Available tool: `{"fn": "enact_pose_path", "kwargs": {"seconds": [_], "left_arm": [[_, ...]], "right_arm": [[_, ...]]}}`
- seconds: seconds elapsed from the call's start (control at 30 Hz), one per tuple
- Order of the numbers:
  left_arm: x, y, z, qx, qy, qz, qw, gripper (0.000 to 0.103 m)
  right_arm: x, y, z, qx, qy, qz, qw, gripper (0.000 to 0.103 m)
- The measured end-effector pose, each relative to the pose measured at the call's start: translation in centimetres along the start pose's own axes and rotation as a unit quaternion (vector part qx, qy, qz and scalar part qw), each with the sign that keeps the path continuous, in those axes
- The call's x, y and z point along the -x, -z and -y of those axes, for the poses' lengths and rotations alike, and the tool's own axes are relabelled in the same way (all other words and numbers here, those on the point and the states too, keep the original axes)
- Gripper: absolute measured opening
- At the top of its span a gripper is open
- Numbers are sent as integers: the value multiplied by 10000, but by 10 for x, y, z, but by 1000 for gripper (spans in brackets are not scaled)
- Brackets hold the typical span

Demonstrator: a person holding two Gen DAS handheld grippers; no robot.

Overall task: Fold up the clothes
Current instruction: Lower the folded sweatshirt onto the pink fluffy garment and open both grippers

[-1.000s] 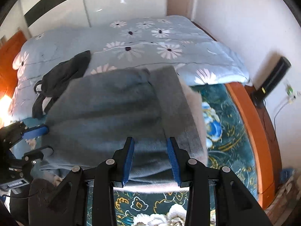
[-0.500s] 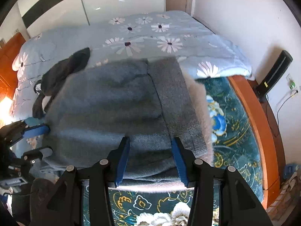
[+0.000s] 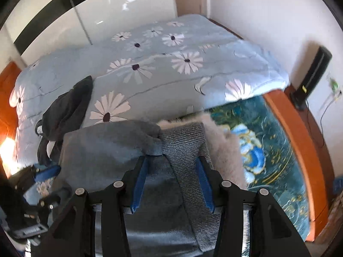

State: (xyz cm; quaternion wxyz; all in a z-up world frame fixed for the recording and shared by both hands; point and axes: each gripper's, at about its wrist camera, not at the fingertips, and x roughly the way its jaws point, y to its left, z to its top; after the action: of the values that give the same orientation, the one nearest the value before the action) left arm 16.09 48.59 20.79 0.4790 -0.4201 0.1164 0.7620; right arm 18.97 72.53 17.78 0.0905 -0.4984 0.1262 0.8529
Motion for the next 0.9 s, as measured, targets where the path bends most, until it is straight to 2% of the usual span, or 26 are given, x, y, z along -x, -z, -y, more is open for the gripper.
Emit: {"fn": "enact_pose_path", "kwargs": {"seconds": [0.27, 0.43, 0.57, 0.67, 0.8, 0.87, 0.9], "left_arm": [[14, 7, -1, 86, 80, 105, 9999, 56], [32, 26, 3, 105, 124, 213, 9996, 57], [45, 41, 10, 33, 93, 261, 9996, 67], [50, 51, 16, -33, 43, 265, 9996, 68], [53, 63, 23, -33, 66, 215, 9997, 73], [56, 70, 24, -24, 77, 219, 9997, 82], [58, 73, 24, -15, 114, 246, 9996, 85]], "right_arm": [[26, 7, -6, 39, -68, 305, 9995, 48], [46, 33, -19, 185, -19, 467, 9987, 48], [48, 60, -28, 327, 80, 395, 9987, 49], [50, 80, -35, 433, 155, 341, 9984, 60], [53, 107, -45, 574, 254, 269, 9977, 62], [55, 121, -49, 645, 303, 233, 9972, 63], [54, 125, -50, 644, 301, 217, 9972, 68]]}}
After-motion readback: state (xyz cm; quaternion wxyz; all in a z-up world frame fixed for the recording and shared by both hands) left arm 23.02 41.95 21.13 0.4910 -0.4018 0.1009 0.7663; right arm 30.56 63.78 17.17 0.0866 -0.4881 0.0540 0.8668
